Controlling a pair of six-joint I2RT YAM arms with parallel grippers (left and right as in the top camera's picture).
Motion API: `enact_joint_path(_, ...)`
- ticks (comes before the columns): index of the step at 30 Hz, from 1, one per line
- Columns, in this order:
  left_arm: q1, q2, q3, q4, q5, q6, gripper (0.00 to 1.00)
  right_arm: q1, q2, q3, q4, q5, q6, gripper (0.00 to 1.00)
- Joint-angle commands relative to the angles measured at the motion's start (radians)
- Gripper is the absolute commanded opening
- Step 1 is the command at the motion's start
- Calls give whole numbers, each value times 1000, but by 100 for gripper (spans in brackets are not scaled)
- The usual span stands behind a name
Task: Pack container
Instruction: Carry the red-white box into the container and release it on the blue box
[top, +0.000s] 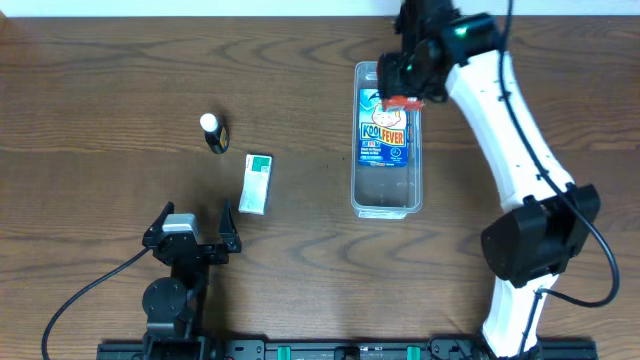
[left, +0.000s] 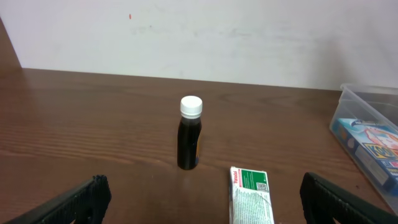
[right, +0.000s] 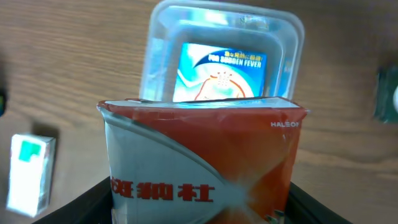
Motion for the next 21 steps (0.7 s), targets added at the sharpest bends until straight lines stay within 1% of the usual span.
enact_joint_path(1,5,-6,-18,-37,-11,6,98,23,7,-71,44,79,103,66)
enact_joint_path(9,5,-6,-18,-37,-11,6,98,32,7,-257,225,82,142,66)
enact_joint_path(16,5,-6,-18,-38,-11,6,98,32,8,-352,338,82,173,66)
enact_joint_path(21,5,-6,-18,-37,-11,6,98,32,9,-380,366,85,173,66)
